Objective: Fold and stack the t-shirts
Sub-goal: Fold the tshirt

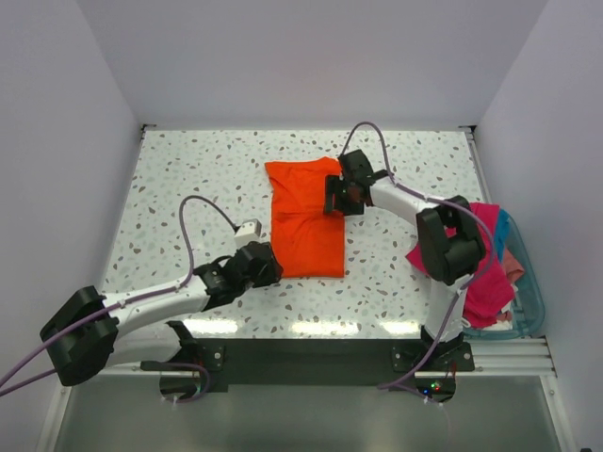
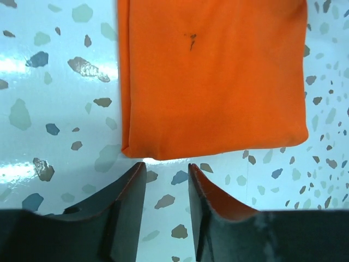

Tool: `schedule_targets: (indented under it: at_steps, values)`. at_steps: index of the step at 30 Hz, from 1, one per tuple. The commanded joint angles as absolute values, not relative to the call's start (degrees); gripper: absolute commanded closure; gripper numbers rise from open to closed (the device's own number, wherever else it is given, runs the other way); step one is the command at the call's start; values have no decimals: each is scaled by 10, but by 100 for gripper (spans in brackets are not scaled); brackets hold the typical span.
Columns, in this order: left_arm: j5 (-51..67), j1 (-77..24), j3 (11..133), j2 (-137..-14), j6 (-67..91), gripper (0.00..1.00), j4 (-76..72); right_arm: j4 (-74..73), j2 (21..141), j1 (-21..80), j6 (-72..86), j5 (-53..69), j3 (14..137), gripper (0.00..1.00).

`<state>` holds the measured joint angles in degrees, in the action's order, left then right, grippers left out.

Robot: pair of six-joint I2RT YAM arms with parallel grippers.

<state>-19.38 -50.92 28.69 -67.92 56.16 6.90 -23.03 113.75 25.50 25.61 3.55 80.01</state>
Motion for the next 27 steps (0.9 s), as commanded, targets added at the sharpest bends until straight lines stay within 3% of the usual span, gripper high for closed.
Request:
schedule_targets:
  at_steps: [1,8,14,27]
  values:
    - [-220,-497,303,-644,553,53,104,-253,1048,254,264,2,787,35]
    - [-130,-442,269,-627,507,45,53,-190,875,261,345,22,557,35]
    - [-70,-424,255,-643,475,44,11,-146,804,332,417,4,416,38]
    - [-32,-410,216,-652,478,43,-64,-48,731,337,529,7,317,38]
